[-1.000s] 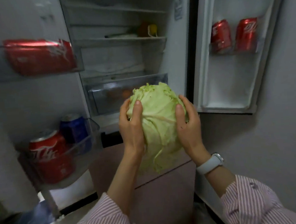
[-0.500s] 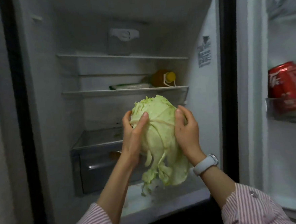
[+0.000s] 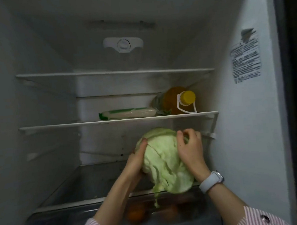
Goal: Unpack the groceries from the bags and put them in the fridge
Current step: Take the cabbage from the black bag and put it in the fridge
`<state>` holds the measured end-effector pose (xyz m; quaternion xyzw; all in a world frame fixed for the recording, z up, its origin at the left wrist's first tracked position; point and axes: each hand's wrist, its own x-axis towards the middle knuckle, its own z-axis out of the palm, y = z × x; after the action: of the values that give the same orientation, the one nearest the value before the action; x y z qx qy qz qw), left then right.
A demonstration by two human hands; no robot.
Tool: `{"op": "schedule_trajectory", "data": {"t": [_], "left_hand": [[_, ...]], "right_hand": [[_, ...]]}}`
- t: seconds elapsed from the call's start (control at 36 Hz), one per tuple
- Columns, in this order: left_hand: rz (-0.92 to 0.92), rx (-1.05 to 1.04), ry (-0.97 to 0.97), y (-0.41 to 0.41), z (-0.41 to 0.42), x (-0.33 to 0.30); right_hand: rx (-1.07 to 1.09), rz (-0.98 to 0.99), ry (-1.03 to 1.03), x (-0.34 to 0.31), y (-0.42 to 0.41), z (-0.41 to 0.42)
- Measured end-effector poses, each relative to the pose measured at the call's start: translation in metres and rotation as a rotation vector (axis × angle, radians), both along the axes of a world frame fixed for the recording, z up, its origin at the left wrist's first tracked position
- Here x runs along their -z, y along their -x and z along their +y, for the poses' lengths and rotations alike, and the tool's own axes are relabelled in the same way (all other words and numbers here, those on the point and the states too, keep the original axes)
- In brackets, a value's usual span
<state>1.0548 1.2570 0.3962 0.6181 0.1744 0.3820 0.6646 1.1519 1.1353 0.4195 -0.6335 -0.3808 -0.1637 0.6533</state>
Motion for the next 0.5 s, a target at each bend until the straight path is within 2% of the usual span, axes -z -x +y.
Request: {"op": "schedule_trajectory", "data": {"t": [0.11, 0.17, 0.22, 0.28, 0.31, 0.39, 0.5], "left_hand": [[0.181, -0.316, -0.232, -0.003, 0.037, -0.01], [0.257, -0.519, -0.388, 0.004, 0.053, -0.008], [0.262, -0.659, -0.555, 0.011, 0.063, -0.003], [0.216, -0.683, -0.632, 0.016, 0.073, 0.004], [0.193, -0.665, -0.602, 0.019, 0.077, 0.008], [0.169, -0.538, -0.544, 0.034, 0.087, 0.019], [0.255, -0.405, -0.772, 0.048, 0.091, 0.029]], "right_hand": [[-0.08, -0.133, 0.136, 0.006, -0.006, 0.014], [-0.045, -0.323, 0.307, 0.014, -0.003, 0.017], [0.09, -0.575, 0.513, 0.028, 0.004, 0.021], [0.154, -0.761, 0.694, 0.043, 0.01, 0.027], [0.147, -0.803, 0.761, 0.049, 0.012, 0.031], [0.069, -0.821, 0.844, 0.05, 0.003, 0.041], [0.055, -0.895, 0.894, 0.02, -0.011, 0.056]]}}
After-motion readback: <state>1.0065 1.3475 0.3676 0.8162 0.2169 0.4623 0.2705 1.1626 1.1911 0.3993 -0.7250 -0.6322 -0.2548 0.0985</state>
